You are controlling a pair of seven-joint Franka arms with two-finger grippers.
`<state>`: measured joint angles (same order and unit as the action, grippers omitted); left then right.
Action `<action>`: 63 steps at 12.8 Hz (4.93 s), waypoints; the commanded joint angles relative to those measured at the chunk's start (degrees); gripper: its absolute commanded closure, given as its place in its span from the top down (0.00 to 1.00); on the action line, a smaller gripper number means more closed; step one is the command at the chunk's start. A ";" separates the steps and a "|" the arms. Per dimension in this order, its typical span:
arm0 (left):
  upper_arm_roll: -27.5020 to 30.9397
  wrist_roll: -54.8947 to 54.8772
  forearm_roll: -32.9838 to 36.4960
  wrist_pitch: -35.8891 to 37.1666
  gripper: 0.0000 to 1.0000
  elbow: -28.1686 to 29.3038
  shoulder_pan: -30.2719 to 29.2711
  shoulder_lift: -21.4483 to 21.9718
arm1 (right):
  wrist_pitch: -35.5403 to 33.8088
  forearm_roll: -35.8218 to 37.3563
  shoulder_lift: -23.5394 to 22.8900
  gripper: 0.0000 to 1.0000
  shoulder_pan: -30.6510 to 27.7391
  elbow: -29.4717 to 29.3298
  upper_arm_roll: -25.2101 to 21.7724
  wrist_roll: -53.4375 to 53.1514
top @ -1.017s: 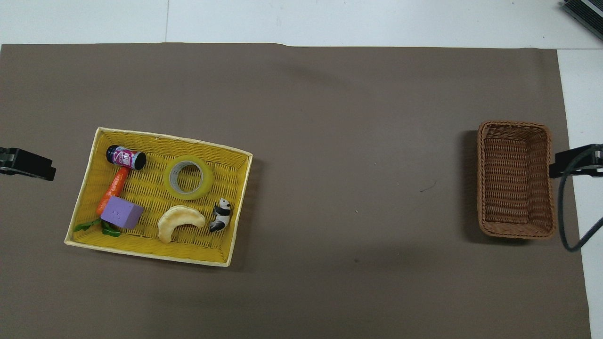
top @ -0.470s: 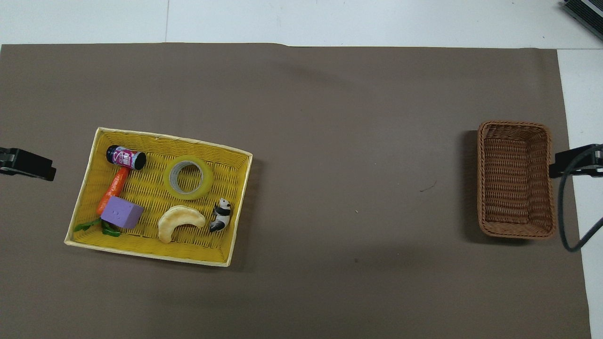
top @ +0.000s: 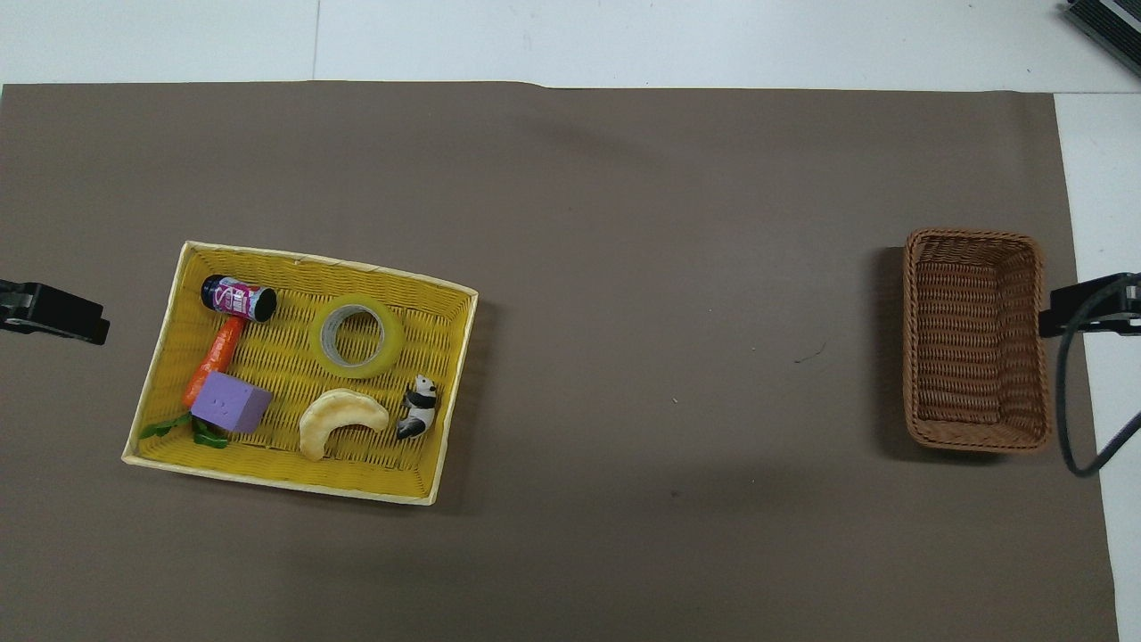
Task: Move tape to another basket
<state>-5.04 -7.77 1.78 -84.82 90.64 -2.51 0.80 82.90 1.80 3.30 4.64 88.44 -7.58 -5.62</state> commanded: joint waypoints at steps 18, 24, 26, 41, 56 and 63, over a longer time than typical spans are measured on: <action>-0.68 14.80 -0.37 -27.76 1.00 22.39 9.27 -2.27 | 1.12 -0.48 0.57 1.00 -0.60 0.94 -0.07 1.66; -0.68 19.11 -0.63 -38.83 1.00 26.78 13.75 -9.58 | 1.92 -0.48 0.92 1.00 -0.60 1.64 -0.07 1.66; -0.68 18.59 -0.64 -41.38 1.00 29.14 14.02 -9.68 | 1.92 -0.48 0.92 1.00 -0.60 1.64 -0.07 1.66; -0.68 13.31 -3.54 -44.22 0.00 34.45 10.24 -8.88 | 1.92 -0.48 1.09 1.00 -0.60 2.08 -0.16 1.66; -3.74 30.42 -10.47 -19.59 0.00 11.76 14.72 -7.39 | 12.88 -8.38 1.19 1.00 3.26 6.30 0.81 -0.10; -17.10 52.57 -17.58 -25.02 0.00 10.26 17.09 -7.21 | 20.96 -25.84 -3.37 1.00 8.27 6.65 0.81 -0.45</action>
<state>-21.28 41.17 -12.82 -107.56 101.17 13.23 -7.23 99.93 -18.01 2.34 12.48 94.42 -6.57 -5.96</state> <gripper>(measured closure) 0.775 0.000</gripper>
